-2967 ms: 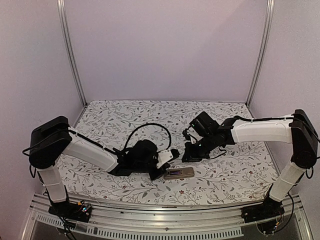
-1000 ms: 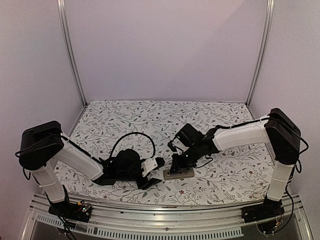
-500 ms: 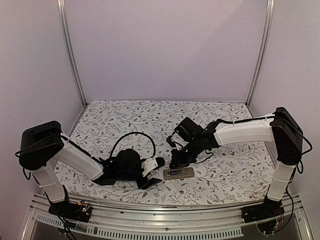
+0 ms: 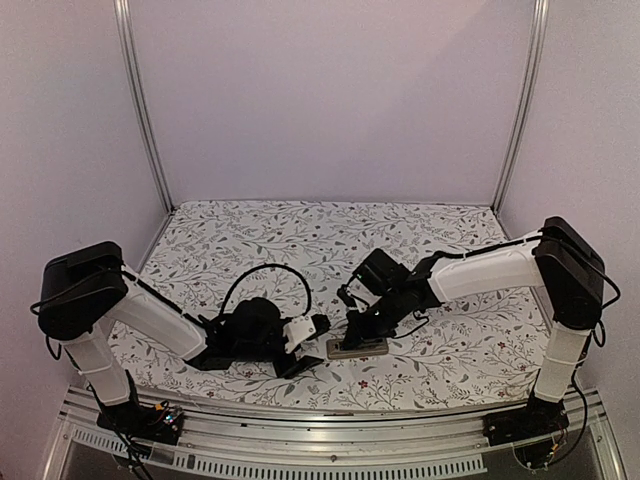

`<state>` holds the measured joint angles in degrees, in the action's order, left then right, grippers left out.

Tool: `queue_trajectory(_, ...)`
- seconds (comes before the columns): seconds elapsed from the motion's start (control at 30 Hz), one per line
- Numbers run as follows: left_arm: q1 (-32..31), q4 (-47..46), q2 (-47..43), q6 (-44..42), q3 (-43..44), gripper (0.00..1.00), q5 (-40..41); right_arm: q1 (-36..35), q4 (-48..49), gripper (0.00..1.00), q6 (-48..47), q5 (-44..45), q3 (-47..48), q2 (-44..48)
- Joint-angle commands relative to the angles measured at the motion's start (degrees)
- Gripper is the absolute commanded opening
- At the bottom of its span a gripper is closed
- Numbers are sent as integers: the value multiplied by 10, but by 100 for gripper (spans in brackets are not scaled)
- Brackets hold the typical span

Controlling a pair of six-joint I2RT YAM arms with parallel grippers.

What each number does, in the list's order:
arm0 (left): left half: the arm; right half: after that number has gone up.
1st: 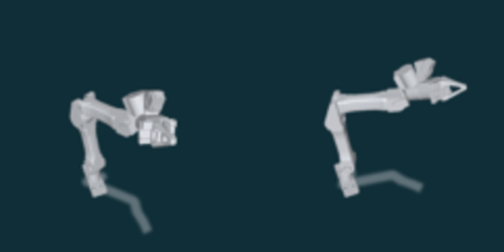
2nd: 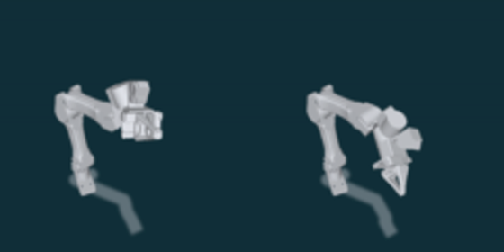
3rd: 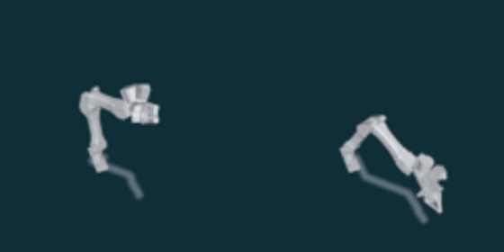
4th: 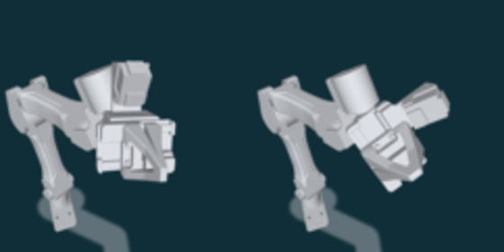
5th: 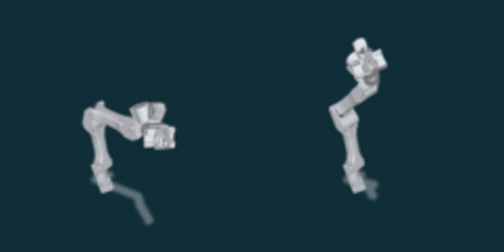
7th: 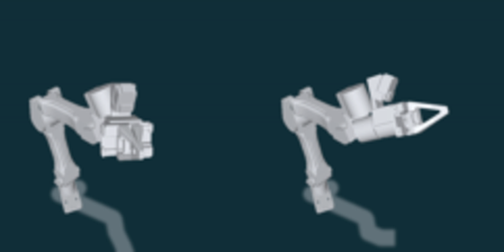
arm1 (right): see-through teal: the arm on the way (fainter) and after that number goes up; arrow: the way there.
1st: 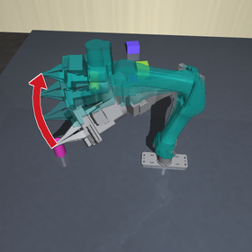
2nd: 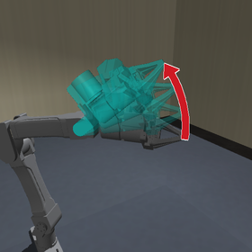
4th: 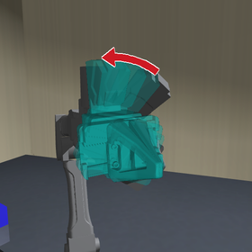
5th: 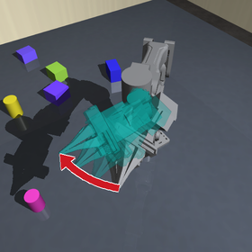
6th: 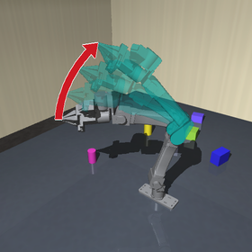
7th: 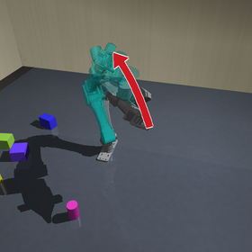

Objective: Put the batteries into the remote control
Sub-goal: Adjust the battery in the battery compartment.

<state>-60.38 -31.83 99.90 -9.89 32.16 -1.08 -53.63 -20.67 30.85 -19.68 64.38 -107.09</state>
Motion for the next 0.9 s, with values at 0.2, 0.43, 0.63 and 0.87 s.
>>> queue_trajectory(0.2,-17,-21,23,10,61,32,22,-1,-84,0,8,94,-22,-29)
queue_trajectory(0.43,-30,-23,47,-17,75,10,-2,-1,-126,0,3,124,7,-38)
queue_trajectory(0.63,-30,-37,58,-39,68,9,-18,2,-167,0,0,112,61,-56)
queue_trajectory(0.87,-33,-20,83,-61,91,9,-1,2,-162,0,3,100,59,-63)
